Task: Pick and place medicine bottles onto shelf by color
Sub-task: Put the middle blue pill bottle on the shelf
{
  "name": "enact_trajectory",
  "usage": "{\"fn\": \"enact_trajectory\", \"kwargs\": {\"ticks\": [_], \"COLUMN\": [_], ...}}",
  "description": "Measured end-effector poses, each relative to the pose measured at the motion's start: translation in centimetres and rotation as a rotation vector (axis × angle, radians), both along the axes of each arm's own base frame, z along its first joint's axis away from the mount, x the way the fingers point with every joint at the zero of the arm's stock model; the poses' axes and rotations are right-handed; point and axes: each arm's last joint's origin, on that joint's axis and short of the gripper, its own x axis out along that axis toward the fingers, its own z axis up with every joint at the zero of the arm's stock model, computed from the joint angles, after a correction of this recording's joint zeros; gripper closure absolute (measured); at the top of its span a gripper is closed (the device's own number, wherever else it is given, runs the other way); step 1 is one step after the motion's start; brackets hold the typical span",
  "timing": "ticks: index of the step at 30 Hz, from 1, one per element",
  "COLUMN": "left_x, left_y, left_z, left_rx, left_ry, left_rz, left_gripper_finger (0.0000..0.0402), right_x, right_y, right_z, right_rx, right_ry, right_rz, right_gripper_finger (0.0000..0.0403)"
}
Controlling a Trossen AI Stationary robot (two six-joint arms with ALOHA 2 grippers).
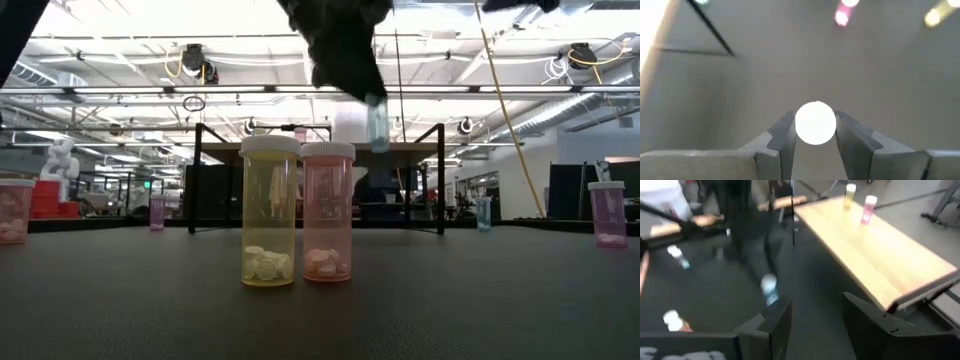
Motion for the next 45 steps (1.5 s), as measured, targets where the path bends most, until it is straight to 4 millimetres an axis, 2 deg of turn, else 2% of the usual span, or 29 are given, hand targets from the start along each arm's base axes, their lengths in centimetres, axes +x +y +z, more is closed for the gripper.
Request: {"fn": "enact_trajectory", "kwargs": {"ticks": [4, 8, 13, 19, 24, 29, 40, 45], "left_x": [0.0, -0.3, -1.4, -3.3, -4.6, -4.8, -4.5, -3.9], "left_y": [3.3, 6.7, 11.1, 15.9, 19.0, 20.9, 22.6, 23.0], "left_z": [3.0, 5.9, 9.0, 11.2, 11.2, 10.6, 8.6, 6.8], "left_rx": [0.005, 0.037, 0.068, 0.098, 0.076, 0.068, 0.078, 0.074], "left_ry": [-0.062, -0.155, -0.251, -0.320, -0.332, -0.345, -0.279, -0.207], "left_rz": [0.075, 0.171, 0.291, 0.412, 0.461, 0.484, 0.481, 0.469], "left_gripper_finger": [0.0277, 0.0277, 0.0277, 0.0277, 0.0277, 0.0277, 0.0277, 0.0277], "right_x": [-0.1, 0.2, 0.8, 1.5, 1.7, 2.0, 2.2, 2.3], "right_y": [-0.3, -0.3, 0.0, 0.0, -0.6, -1.4, -3.2, -4.0], "right_z": [-2.3, -5.5, -9.2, -11.7, -12.6, -12.8, -12.8, -12.8], "right_rx": [0.022, 0.097, 0.264, 0.395, 0.408, 0.410, 0.408, 0.403], "right_ry": [0.057, 0.067, -0.029, -0.135, -0.119, -0.114, -0.115, -0.118], "right_rz": [0.038, 0.106, 0.189, 0.208, 0.164, 0.133, 0.086, 0.063], "right_gripper_finger": [0.0239, 0.0239, 0.0239, 0.0239, 0.0239, 0.0239, 0.0239, 0.0239]}}
